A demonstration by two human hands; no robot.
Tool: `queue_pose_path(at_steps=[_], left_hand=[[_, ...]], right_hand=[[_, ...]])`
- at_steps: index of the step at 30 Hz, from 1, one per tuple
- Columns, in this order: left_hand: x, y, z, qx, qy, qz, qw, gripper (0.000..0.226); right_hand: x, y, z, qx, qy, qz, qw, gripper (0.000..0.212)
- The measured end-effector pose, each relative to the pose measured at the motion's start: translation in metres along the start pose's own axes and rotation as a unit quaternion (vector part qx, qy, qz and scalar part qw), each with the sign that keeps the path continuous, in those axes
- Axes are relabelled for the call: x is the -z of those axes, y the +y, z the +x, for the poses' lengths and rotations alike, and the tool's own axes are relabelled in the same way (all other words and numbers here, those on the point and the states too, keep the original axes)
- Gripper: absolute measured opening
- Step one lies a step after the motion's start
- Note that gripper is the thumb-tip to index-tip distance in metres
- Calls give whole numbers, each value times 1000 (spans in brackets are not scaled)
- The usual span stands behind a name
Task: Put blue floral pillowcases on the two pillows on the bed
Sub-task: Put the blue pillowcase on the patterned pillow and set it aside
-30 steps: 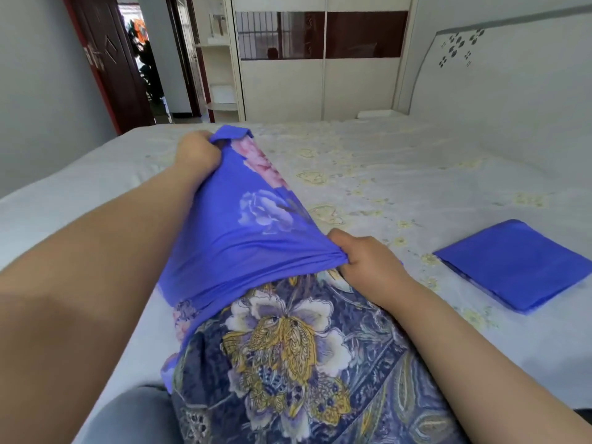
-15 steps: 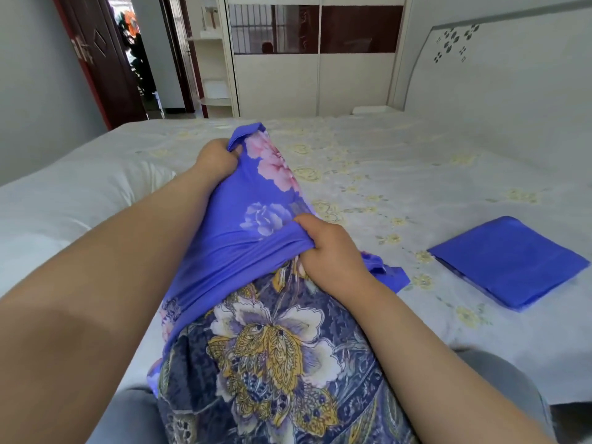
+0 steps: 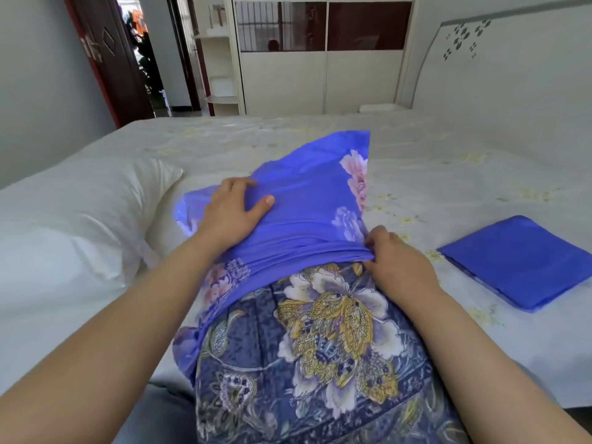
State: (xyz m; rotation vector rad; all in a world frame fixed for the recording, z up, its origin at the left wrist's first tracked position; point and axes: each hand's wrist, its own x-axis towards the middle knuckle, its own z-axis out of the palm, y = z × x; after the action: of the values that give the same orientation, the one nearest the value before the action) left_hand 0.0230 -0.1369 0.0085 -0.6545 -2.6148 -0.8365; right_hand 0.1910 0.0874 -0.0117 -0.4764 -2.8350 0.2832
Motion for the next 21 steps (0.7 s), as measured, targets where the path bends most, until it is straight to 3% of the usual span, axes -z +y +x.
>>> queue_pose_path(at_steps=[2, 4, 6, 8, 9, 10, 12, 14, 16, 21], left_hand=[[-9, 3, -34, 23, -57, -13, 998, 96], [-8, 8, -60, 46, -77, -77, 993, 98], [2, 11, -84, 21, -134, -127, 983, 109], [9, 12, -103, -11, -222, -102, 970, 121], [10, 8, -110, -16, -226, -84, 970, 117], [8, 2, -117, -17, -182, -80, 980, 106], [2, -12, -124, 22, -16, -79, 997, 76], [-4, -26, -122, 85, 76, -51, 992, 69], [-8, -35, -120, 99, 92, -42, 990, 68], [-14, -39, -109, 87, 69, -27, 993, 64]], right_hand=[[1, -17, 3, 61, 54, -10, 997, 53], [7, -41, 5, 172, 100, 12, 980, 67], [8, -69, 6, 260, 79, 17, 962, 66], [6, -93, 8, 296, 20, -26, 954, 62], [3, -103, 9, 310, 15, -64, 948, 55], [1, -111, 10, 317, 28, -92, 944, 44], [0, -121, 7, 320, 81, -72, 941, 27], [-5, -126, -4, 335, 103, -47, 935, 21], [-13, -130, -16, 372, 115, -39, 920, 24], [2, -130, -15, 324, -37, -10, 945, 26]])
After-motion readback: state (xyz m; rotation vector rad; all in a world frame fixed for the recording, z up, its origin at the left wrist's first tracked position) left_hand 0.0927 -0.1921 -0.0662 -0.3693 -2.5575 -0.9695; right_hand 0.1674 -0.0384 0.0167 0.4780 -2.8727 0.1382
